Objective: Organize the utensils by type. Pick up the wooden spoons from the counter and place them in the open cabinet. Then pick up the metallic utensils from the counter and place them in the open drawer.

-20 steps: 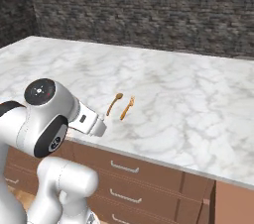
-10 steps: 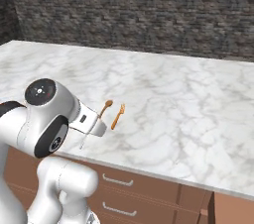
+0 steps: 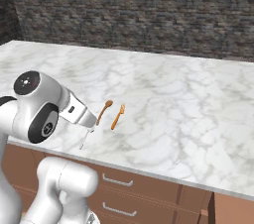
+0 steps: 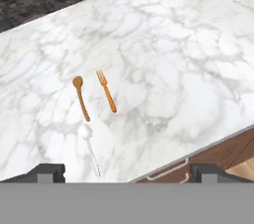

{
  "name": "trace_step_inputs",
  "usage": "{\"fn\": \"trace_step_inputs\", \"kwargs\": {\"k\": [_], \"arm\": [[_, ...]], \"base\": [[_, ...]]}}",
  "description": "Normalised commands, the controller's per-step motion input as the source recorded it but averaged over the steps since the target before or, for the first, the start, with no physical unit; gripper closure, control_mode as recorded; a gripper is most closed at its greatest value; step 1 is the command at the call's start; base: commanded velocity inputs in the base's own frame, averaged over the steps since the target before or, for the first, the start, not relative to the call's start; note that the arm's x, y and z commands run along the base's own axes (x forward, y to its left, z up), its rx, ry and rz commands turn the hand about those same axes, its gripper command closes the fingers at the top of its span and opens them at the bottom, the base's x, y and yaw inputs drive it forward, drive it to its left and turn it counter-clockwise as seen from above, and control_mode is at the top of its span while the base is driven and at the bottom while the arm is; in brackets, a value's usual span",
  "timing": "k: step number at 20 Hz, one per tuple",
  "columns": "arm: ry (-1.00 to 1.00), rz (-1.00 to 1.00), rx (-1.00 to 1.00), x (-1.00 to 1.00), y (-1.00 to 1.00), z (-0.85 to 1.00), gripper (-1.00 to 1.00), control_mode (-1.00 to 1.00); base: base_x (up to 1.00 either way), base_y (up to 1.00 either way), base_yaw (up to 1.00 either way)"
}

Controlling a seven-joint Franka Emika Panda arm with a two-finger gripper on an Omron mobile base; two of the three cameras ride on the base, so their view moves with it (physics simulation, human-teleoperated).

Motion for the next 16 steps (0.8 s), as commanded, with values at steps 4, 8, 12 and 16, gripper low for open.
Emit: {"fn": "trace_step_inputs", "kwargs": {"k": [4, 8, 12, 16], "arm": [[-0.03, -0.02, 0.0, 0.4, 0.08, 0.0, -1.0, -1.0], [0.01, 0.02, 0.0, 0.54, 0.21, 0.0, -1.0, -1.0], [0.14, 0.07, -0.01, 0.57, 0.42, 0.0, -1.0, -1.0], [0.23, 0.1, -0.01, 0.53, 0.39, 0.0, -1.0, -1.0]], "base": [[0.0, 0.0, 0.0], [0.0, 0.0, 0.0], [0.0, 0.0, 0.0], [0.0, 0.0, 0.0]]}}
